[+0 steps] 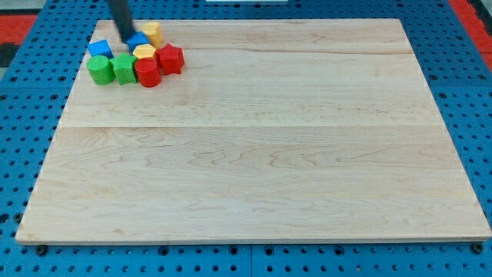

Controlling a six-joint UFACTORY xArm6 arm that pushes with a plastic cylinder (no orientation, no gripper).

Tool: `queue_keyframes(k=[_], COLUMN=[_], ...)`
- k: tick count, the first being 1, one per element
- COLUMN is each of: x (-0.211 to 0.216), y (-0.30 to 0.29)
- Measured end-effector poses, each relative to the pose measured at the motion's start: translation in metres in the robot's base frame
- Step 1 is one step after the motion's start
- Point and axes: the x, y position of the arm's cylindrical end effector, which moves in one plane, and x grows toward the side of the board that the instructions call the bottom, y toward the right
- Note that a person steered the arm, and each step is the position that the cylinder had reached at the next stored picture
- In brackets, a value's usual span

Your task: Push the yellow heart to the right side of the board

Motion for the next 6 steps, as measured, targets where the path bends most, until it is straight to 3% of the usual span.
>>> queue_keyframes(k=[1, 2, 3, 4, 6], x=[0.0, 0.0, -0.033, -0.042, -0.017], y=[0.058, -0.005, -0.027, 0.053, 0.118])
